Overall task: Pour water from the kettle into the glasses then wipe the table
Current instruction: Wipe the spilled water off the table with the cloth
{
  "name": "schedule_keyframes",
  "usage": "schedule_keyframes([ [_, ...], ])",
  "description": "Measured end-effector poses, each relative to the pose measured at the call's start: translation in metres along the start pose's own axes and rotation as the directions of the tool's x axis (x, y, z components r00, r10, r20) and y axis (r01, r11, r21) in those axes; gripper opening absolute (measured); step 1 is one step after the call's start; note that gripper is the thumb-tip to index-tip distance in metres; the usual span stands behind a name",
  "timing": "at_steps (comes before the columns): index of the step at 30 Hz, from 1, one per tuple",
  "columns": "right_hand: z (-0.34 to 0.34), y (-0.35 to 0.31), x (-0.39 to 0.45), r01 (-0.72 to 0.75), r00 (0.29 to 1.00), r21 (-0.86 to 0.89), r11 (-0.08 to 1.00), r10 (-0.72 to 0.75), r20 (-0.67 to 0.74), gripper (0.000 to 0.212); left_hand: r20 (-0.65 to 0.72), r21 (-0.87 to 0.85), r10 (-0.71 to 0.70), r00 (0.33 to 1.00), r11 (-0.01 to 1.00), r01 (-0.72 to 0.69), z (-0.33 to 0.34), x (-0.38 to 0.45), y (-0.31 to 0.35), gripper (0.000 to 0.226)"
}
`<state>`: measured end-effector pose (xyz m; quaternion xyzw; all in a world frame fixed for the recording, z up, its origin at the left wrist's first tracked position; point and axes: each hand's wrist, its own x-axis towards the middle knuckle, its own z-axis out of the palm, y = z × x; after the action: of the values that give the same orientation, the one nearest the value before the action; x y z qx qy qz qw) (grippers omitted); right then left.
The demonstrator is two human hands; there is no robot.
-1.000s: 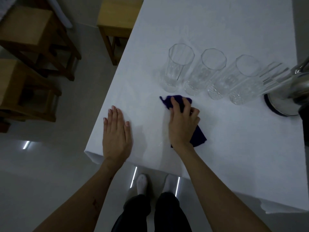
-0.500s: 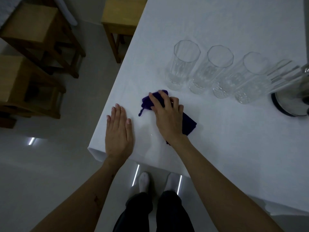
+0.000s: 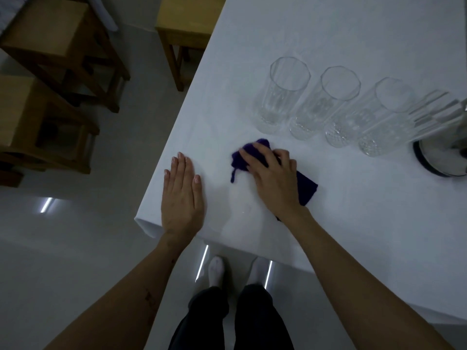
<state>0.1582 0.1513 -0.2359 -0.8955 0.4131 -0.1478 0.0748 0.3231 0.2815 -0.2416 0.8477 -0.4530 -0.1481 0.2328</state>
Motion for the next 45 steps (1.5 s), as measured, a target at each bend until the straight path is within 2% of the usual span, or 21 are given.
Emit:
schedule_keyframes([
  [3,0.009,-0.033,0.02,-0.013,1.0,0.037,0.999,0.013,0.01,0.044,-0.011,-0.005,0.0,1.0,1.0,0.0,0.001,0.0,-0.002,0.055],
  [5,0.011,-0.042,0.012,0.11,0.993,0.055,0.992,-0.112,0.031,0.049,-0.002,-0.015,0.01,1.0,1.0,-0.01,0.0,0.0,-0.002,0.054],
  [8,0.005,-0.026,-0.024,0.317,0.945,0.071,0.946,-0.322,0.064,0.056,0.006,-0.022,0.022,1.0,1.0,-0.022,0.0,0.001,-0.004,0.055],
  [10,-0.003,-0.001,-0.045,0.344,0.937,0.049,0.938,-0.346,0.055,0.057,0.004,-0.036,0.015,1.0,0.999,-0.015,0.0,0.001,-0.004,0.056],
  [12,-0.009,0.021,-0.049,0.231,0.972,0.046,0.972,-0.233,0.023,0.057,-0.002,-0.054,0.018,1.0,0.998,-0.018,-0.001,0.0,-0.003,0.056],
  [15,-0.013,0.029,-0.029,-0.038,0.998,0.144,0.989,0.046,-0.054,0.043,-0.014,-0.068,0.016,1.0,0.998,-0.017,-0.001,0.0,-0.001,0.056],
  [17,-0.014,0.016,-0.021,-0.08,0.992,0.255,0.964,0.103,-0.079,0.038,-0.011,-0.069,0.013,1.0,0.998,-0.014,-0.001,-0.001,-0.001,0.055],
  [18,-0.014,0.007,-0.023,-0.028,0.995,0.275,0.961,0.053,-0.082,0.039,-0.007,-0.07,0.012,1.0,0.997,-0.012,-0.001,-0.001,-0.002,0.055],
  [20,-0.012,-0.013,-0.043,0.151,0.988,0.242,0.958,-0.14,-0.064,0.041,0.0,-0.08,0.016,1.0,0.997,-0.016,-0.001,0.0,-0.003,0.055],
  [23,-0.007,-0.022,-0.082,0.4,0.915,0.121,0.909,-0.404,0.01,0.047,-0.015,-0.086,0.024,1.0,0.996,-0.025,-0.003,-0.001,-0.002,0.053],
  [25,-0.009,-0.009,-0.084,0.456,0.887,0.08,0.887,-0.459,0.036,0.051,-0.019,-0.088,0.022,1.0,0.996,-0.024,-0.003,-0.001,-0.002,0.053],
  [27,-0.011,0.006,-0.069,0.355,0.934,0.033,0.934,-0.356,0.021,0.054,-0.019,-0.083,0.021,1.0,0.996,-0.022,-0.002,0.0,-0.002,0.054],
  [29,-0.011,0.007,-0.044,0.108,0.994,-0.013,0.994,-0.108,-0.017,0.055,-0.017,-0.072,0.011,1.0,0.997,-0.013,-0.002,0.0,-0.003,0.055],
  [31,-0.006,-0.01,-0.021,-0.087,0.996,-0.005,0.996,0.087,-0.036,0.054,-0.016,-0.062,0.005,1.0,0.998,-0.006,-0.001,0.0,-0.002,0.055],
  [33,0.001,-0.032,-0.013,-0.067,0.997,0.031,0.997,0.068,-0.028,0.052,-0.02,-0.045,0.016,1.0,0.999,-0.017,-0.001,-0.001,-0.002,0.056],
  [37,0.004,-0.04,-0.057,0.242,0.969,0.043,0.969,-0.244,0.038,0.059,0.0,-0.019,0.024,1.0,1.0,-0.024,-0.002,-0.001,-0.004,0.056],
  [39,-0.004,-0.02,-0.084,0.258,0.965,0.017,0.966,-0.259,0.05,0.059,-0.005,-0.012,0.022,1.0,1.0,-0.022,-0.002,-0.001,-0.004,0.056],
  [42,-0.023,0.024,-0.112,0.148,0.989,-0.064,0.987,-0.147,0.02,0.061,-0.018,-0.006,0.031,0.999,0.999,-0.031,-0.002,-0.001,-0.003,0.055],
  [45,-0.042,0.069,-0.118,-0.153,0.986,-0.127,0.98,0.144,-0.078,0.055,-0.021,-0.011,0.033,0.999,0.999,-0.033,-0.002,-0.001,-0.002,0.055],
])
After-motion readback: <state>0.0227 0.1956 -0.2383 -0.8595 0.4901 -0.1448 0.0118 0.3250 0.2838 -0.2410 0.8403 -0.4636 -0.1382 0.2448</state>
